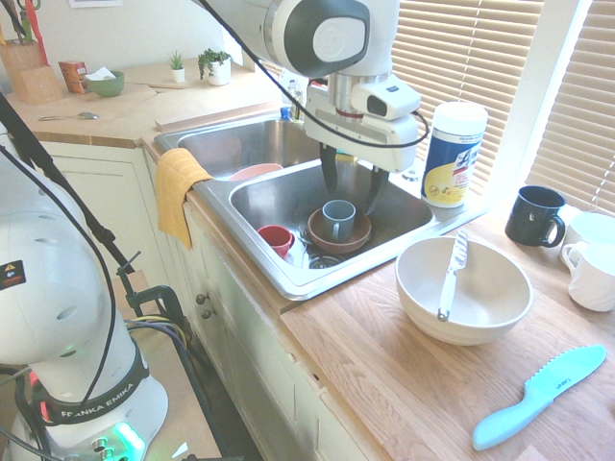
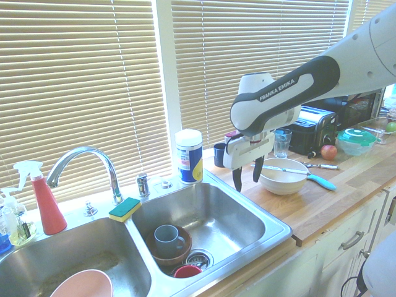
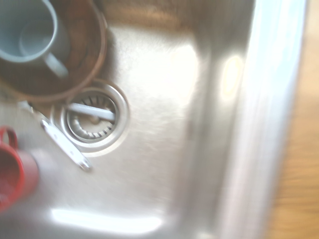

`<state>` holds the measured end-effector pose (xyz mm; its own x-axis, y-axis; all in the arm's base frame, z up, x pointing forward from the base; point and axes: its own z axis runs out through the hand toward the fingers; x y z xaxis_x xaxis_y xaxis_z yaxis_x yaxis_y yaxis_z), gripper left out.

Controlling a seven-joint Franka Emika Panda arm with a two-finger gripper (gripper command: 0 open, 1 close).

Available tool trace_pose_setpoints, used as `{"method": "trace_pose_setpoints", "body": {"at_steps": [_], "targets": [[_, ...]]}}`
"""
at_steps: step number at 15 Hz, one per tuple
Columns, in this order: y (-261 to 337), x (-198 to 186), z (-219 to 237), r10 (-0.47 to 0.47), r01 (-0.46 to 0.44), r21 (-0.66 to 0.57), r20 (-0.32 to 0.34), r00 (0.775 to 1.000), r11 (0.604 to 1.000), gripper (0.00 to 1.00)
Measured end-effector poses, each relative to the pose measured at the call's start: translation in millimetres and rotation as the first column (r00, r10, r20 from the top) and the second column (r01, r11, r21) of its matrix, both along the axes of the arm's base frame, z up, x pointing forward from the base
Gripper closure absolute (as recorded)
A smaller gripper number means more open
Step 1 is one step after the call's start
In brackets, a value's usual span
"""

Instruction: Put the knife into the sink

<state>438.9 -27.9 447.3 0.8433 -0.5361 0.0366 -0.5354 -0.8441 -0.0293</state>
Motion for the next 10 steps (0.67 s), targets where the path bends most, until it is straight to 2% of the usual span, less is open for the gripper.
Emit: {"method": "trace_pose_setpoints", "body": {"at_steps": [4, 6, 10], "targets": [[-88.1, -4.0, 34.8, 0.201, -0.199, 0.039, -0.044, 0.979, 0.979, 0.0], [-127.1, -4.4, 38.2, 0.228, -0.226, 0.041, -0.057, 0.972, 0.973, 0.0], [-170.4, -7.0, 13.3, 0.202, -0.2, 0.037, -0.098, 0.974, 0.979, 0.0]]}}
